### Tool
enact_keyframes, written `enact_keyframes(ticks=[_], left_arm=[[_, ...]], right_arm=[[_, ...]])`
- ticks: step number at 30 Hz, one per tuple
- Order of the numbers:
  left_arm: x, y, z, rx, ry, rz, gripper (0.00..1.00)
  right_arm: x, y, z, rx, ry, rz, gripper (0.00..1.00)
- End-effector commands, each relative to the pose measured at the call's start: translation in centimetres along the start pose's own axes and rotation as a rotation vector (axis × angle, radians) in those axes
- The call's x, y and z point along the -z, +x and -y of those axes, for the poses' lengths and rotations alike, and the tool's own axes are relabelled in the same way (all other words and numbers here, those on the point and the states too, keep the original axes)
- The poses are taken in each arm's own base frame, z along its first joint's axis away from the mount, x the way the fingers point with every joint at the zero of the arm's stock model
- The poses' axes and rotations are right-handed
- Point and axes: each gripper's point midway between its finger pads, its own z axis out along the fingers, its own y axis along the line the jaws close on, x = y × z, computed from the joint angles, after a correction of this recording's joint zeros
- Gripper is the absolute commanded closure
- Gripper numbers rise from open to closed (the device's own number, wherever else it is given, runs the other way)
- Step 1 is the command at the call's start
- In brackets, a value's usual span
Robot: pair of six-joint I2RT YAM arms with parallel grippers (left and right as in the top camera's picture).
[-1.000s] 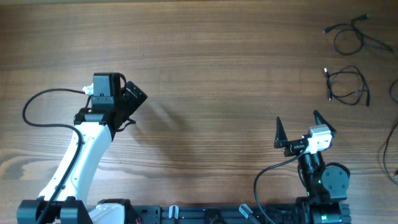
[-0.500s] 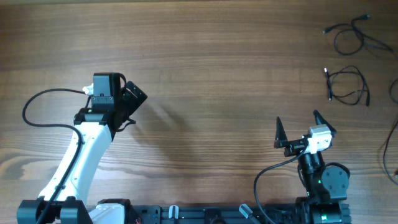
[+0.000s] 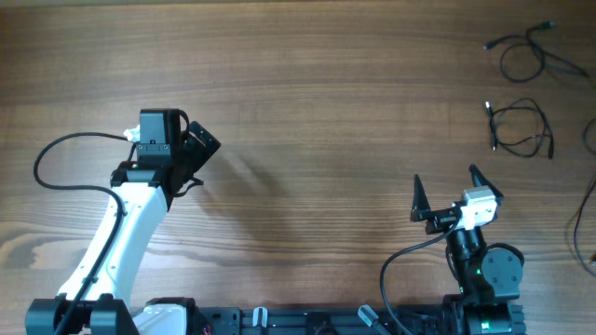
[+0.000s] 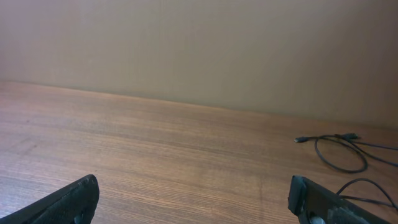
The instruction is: Untangle cables
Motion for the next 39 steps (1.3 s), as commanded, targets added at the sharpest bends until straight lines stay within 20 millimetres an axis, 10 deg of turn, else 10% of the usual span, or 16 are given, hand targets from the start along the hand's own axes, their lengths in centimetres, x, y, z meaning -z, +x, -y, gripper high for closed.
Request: enact_keyframes(ticks=[1,25,39], left_arm=[[0.2,-0.4,-0.1,0.014,-0.002,0.015,0.00],[1.3,0.5,0.0,-0.107,0.018,-0.016,0.00],[14.8,-0.9,1.9,-0.180,0.302,0.268,0.00]], right_arm=[[0.1,-0.2,0.4,0.008,0.024,0.013,0.00],[0.1,-0.2,0.4,0.008,0.024,0.013,0.00],[0.1,-0.2,0.4,0.008,0.024,0.014,0.00]])
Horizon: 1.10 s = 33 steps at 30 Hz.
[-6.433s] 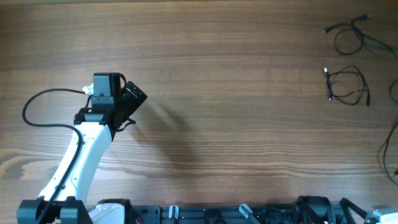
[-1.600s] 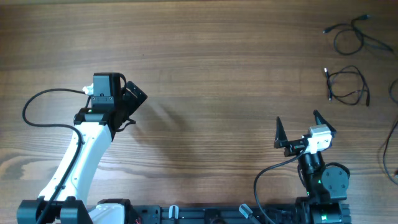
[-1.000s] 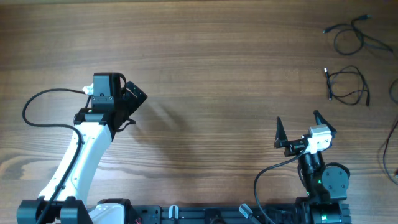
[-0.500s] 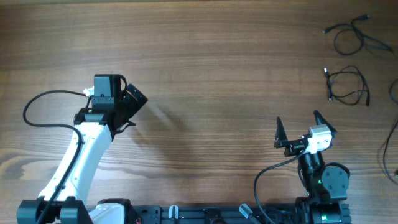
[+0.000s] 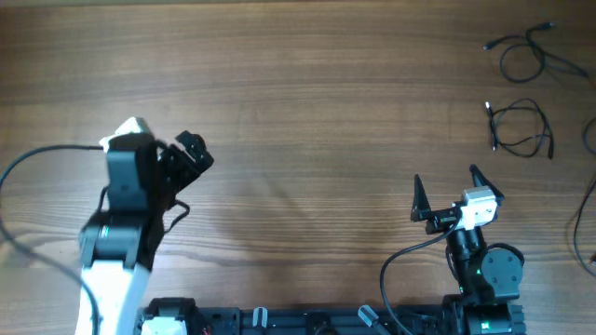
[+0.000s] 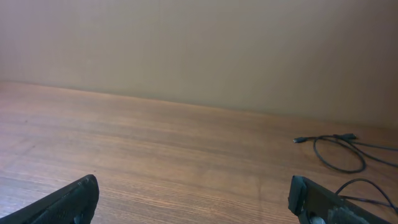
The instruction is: Untangle cables
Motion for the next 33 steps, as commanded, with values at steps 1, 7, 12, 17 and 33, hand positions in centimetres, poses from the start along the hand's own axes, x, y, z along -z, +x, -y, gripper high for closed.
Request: enact_keyframes(ticks=[1,7,12,17,33], left_arm=[[4.3,-0.5,1.0,-0.027,0.097,0.086,0.00],[10.4,1.5,-0.5,-0.029,0.171,0.160,0.00],[14.1,2.0,-0.6,-0.029,0.269,0.264,0.00],[13.8,4.0,-2.3,-0.027,0.214,0.199,0.00],[17.8,4.4,-3.8,-0.095,0.276,0.396,0.00]], right_arm=[[0.1,-0.2,0.4,0.008,0.021,0.013,0.00],[0.1,-0.2,0.4,0.008,0.021,0.013,0.00],[0.1,-0.2,0.4,0.008,0.021,0.013,0.00],[0.1,-0.2,0.4,0.007,0.021,0.013,0.01],[0.1,-0.2,0.4,0.008,0.021,0.013,0.00]])
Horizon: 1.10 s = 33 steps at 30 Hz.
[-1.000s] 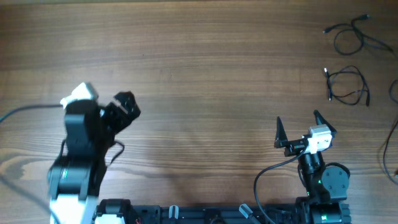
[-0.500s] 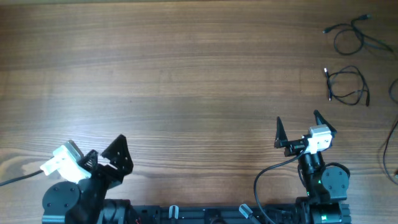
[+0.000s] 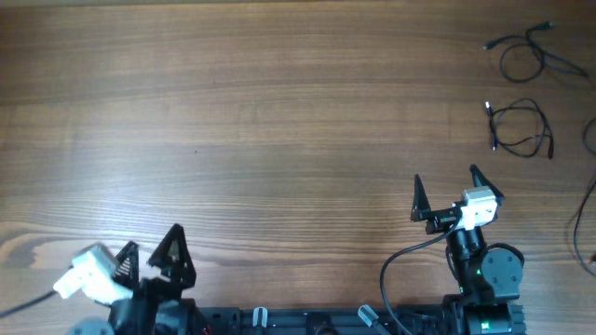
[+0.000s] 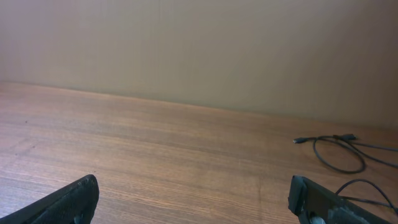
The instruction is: Untangle cables
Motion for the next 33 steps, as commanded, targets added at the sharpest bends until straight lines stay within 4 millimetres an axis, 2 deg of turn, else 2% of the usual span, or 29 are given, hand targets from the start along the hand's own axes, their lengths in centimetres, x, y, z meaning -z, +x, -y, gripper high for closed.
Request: enact_keyframes(ticks=[1,7,13,19,25,29,33], left_arm=[[1.0,-0.5,0.0,-0.058,0.020,0.057,0.00],[-0.6,-0.4,0.0,-0.091,0.028,0.070,0.00],[-4.7,-1.0,0.7,-0.146,0.090,0.153,0.00],[-8.5,0.5,0.9,-0.153,0.168,0.171,0.00],[-12.0,2.9,-0.3,-0.157,0.209,0.187,0.00],[-13.1,4.3,-1.3,-0.169,0.190,0.168,0.00],[-13.8,4.8,-1.7,-0.232,0.199,0.199,0.00]], right_arm=[[0.1,-0.2,0.4,0.008,0.021,0.010,0.00],[0.1,-0.2,0.4,0.007,0.021,0.011,0.00],[0.1,-0.2,0.4,0.008,0.021,0.010,0.00],[0.1,-0.2,0.4,0.008,0.021,0.011,0.00],[0.1,-0.2,0.4,0.007,0.021,0.011,0.00],[0.1,-0.2,0.4,0.007,0.021,0.010,0.00],[0.1,-0.2,0.4,0.008,0.021,0.010,0.00]])
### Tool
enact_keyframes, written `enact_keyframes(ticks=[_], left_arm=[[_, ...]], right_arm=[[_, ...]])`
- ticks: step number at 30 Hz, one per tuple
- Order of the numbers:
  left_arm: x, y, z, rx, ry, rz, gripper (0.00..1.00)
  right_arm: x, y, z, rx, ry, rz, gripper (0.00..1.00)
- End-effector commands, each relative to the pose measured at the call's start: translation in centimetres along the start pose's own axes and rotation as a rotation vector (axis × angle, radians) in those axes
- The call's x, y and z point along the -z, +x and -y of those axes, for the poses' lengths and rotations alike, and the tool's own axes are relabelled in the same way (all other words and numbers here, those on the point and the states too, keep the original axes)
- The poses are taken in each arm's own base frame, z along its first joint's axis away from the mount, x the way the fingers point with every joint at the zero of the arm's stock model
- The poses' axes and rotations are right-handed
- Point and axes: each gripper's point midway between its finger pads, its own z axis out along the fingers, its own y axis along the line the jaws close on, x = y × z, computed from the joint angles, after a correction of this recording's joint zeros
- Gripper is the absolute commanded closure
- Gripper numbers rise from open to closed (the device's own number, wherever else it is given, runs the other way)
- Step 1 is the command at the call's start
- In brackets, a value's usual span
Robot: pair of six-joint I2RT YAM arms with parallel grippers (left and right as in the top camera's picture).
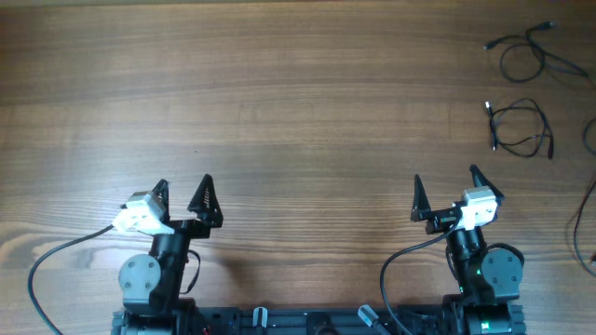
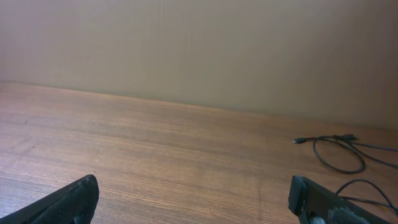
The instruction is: Untangle cables
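Several thin black cables lie apart at the far right of the table: one loop (image 1: pixel 521 56) at the back, one (image 1: pixel 520 130) in front of it, and more (image 1: pixel 585 219) along the right edge. The right wrist view shows the back loop (image 2: pixel 339 152) and part of another cable (image 2: pixel 367 186). My left gripper (image 1: pixel 182 186) stands open at the near left, holding nothing. My right gripper (image 1: pixel 445 177) is open near the front right, well short of the cables, with its fingers (image 2: pixel 74 199) spread wide over bare wood.
The wooden table (image 1: pixel 298 112) spans the overhead view. A plain beige wall (image 2: pixel 199 50) rises behind its far edge. Both arm bases and their own leads sit at the near edge.
My left arm was low at the near left corner and now sits a little right of there, upright with its open fingers pointing away. The right arm and the cables have not moved.
My left arm was stretched out over the left middle of the table. It then stood a little further left and nearer, then down at the near left corner, and now at the near edge. The right arm stayed open in place and the cables stayed put.
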Motion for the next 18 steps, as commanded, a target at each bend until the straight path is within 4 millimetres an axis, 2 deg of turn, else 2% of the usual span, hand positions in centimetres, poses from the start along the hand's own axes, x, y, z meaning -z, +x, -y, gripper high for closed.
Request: enact_keyframes(ticks=[1,5,12,18], left_arm=[[-0.5,1.0,-0.2,-0.082,0.022,0.014,0.00],[-0.8,2.1,-1.0,-0.109,0.007,-0.008,0.00],[-0.8,2.4,-0.6,-0.263,0.028,-0.016,0.00],[-0.8,2.5,-0.3,-0.263,0.041,-0.021,0.00]], right_arm=[[0.1,-0.2,0.4,0.008,0.021,0.010,0.00],[0.1,-0.2,0.4,0.008,0.021,0.010,0.00],[0.1,-0.2,0.4,0.008,0.021,0.010,0.00],[0.1,-0.2,0.4,0.008,0.021,0.010,0.00]])
